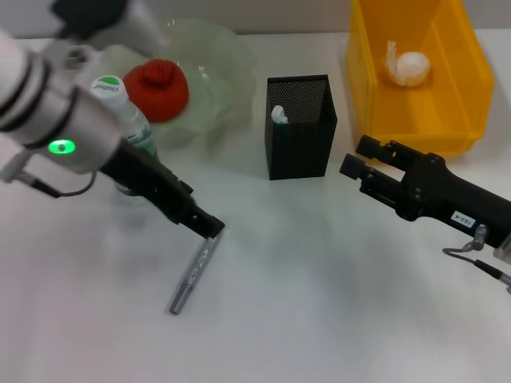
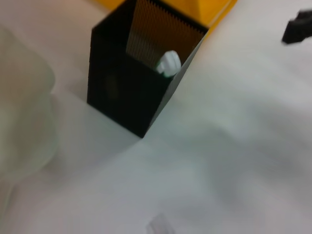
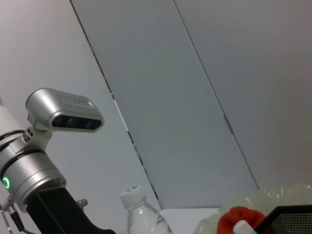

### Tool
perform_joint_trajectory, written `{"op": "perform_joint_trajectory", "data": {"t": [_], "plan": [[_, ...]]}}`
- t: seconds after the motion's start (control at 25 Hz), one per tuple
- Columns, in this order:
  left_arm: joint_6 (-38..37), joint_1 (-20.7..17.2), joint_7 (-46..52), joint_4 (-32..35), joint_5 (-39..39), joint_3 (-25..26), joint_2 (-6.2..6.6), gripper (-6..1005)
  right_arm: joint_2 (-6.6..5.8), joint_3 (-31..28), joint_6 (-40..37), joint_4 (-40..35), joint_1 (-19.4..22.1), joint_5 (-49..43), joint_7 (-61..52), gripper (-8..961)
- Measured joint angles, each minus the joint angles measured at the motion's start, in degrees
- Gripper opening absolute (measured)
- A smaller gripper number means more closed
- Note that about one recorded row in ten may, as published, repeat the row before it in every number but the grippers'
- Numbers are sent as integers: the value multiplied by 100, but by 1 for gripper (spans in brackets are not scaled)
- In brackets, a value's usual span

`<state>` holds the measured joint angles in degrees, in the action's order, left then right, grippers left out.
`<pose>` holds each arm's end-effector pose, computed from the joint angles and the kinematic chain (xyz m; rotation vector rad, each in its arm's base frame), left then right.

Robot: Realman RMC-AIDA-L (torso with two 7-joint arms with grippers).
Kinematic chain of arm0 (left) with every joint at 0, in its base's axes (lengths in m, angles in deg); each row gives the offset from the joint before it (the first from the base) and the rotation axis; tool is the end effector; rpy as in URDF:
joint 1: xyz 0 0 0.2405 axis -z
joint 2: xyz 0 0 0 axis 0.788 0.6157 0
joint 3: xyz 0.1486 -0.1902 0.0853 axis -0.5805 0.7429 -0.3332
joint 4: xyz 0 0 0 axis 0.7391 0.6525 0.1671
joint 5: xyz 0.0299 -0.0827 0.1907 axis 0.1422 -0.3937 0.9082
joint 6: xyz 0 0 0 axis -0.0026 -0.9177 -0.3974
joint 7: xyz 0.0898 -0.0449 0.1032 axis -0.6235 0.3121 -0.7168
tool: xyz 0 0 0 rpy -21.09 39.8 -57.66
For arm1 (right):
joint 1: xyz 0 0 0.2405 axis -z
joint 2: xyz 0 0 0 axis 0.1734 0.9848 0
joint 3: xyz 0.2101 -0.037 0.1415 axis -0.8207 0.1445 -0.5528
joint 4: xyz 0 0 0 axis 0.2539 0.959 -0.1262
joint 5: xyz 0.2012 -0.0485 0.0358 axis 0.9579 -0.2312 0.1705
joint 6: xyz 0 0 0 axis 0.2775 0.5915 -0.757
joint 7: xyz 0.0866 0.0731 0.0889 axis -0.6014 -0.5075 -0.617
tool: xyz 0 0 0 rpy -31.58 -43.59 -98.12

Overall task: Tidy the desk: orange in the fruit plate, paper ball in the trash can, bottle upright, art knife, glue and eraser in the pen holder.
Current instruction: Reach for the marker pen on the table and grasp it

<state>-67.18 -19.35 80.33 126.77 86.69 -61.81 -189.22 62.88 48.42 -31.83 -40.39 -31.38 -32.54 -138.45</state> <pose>-0.1666 0.3350 0.0148 -2.8311 -0.9181 0.2459 0.2813 0.2780 -0.0380 -2.3638 0.7822 1.1794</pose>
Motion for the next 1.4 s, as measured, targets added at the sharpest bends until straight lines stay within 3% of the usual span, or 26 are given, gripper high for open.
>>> {"op": "perform_joint_trajectory", "data": {"t": [0.08,0.24,0.84,1.4], "plan": [[233,544,884,-99,649,-1000,-45,784,0,-29,37,12,27,0,1,556],[340,655,977,-228,671,-1137,-48,784,8,-44,81,37,57,0,9,556],[894,816,1038,-1266,713,-1108,-50,783,30,7,90,110,-60,-3,77,555],[906,803,1169,-1400,725,-1104,-29,783,15,-46,169,113,-140,-12,77,555]]}}
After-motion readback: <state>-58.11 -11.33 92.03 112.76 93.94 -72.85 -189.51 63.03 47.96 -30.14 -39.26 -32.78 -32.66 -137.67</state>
